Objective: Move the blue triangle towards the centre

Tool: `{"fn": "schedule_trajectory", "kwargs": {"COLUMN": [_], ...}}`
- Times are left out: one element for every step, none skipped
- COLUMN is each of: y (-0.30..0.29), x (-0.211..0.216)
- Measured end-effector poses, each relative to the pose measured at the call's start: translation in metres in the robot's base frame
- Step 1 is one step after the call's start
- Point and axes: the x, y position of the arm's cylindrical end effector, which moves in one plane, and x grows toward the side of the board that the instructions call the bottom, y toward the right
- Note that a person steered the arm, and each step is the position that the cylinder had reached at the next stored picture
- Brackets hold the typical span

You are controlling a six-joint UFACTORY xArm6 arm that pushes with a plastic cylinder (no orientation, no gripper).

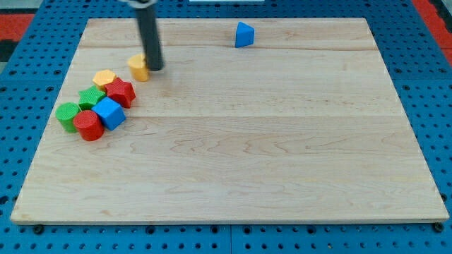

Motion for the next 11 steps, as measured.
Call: {"fn": "schedule_trajectory", "kwargs": {"y": [-0.054,-0.028,0.076,0.184,0.260,0.256,0.208,0.166,0.172,0.181,0.189], "x": [0.000,-0.004,-0.025,-0.028,-0.075,-0.114,-0.130,-0.063,-0.036,-0.035,-0.026]}}
